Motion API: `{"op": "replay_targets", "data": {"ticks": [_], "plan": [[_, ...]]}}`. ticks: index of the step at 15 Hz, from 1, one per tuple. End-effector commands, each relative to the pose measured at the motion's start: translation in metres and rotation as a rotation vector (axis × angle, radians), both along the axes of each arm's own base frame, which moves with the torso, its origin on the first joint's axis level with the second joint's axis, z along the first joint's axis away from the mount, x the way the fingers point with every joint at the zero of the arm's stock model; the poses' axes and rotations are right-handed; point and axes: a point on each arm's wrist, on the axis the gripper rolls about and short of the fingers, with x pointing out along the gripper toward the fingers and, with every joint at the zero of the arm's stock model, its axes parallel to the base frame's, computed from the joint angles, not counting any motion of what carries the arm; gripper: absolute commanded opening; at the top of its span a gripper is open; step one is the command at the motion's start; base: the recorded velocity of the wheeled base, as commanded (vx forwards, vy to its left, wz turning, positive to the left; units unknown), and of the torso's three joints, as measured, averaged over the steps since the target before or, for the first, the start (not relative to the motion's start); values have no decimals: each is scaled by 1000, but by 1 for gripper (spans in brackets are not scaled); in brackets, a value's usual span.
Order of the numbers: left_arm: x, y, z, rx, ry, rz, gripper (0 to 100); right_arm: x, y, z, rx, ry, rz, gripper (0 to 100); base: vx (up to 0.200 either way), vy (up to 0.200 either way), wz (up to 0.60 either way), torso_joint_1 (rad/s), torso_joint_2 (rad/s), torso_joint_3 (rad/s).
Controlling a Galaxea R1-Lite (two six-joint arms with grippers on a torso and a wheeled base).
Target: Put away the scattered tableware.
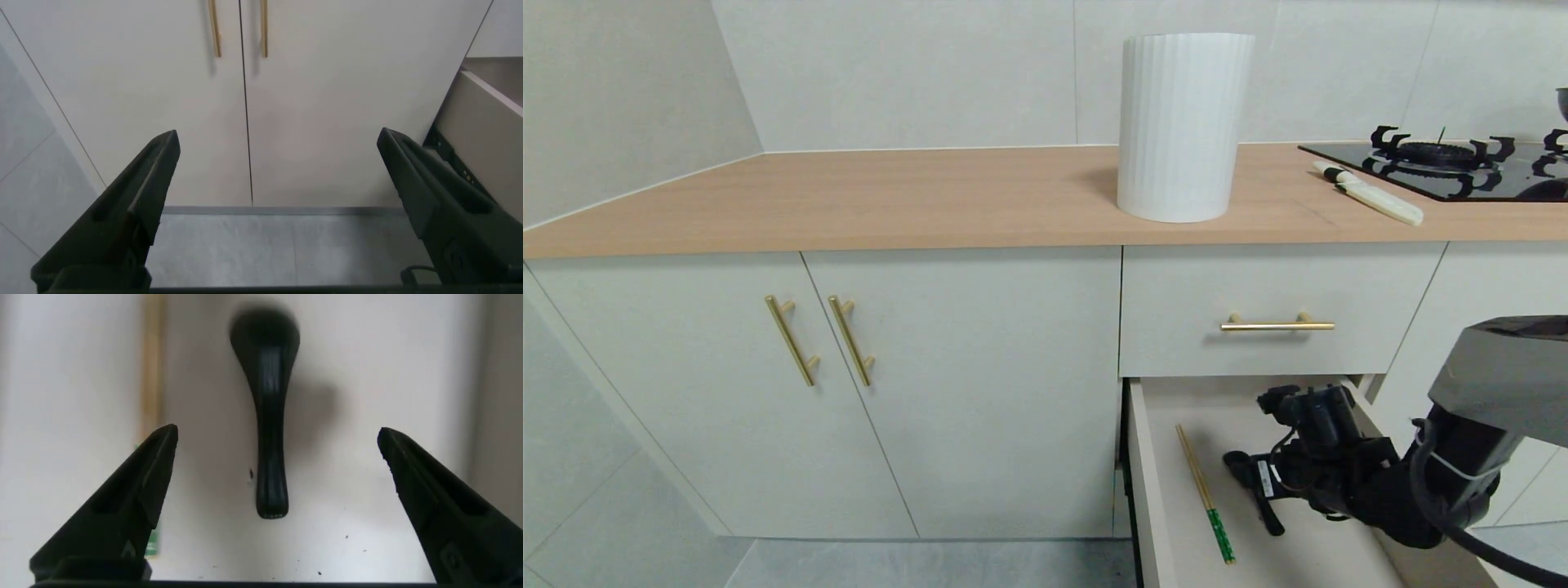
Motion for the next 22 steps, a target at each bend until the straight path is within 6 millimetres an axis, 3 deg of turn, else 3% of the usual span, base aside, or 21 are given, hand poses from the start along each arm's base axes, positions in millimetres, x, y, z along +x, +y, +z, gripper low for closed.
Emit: {"op": "replay_targets", "data": {"ticks": [1,4,8,12,20,22], "plan": [[0,0,0,0,0,0,100,-10,-1,50,69,-137,-20,100,0,0,0,0,0,0],[0,0,0,0,0,0,100,-35,-10,89,83,-154,11,100,0,0,0,0,0,0],[0,0,0,0,0,2,100,-65,-18,113,75,-36,124,100,0,0,0,0,0,0],[0,0,0,0,0,2,100,-85,-25,121,-4,25,185,100,0,0,0,0,0,0],[0,0,0,1,1,0,100,-118,-31,144,-69,-12,277,100,0,0,0,0,0,0],[0,0,0,1,0,0,100,-121,-31,142,-89,-4,295,100,-200,0,0,0,2,2]]}}
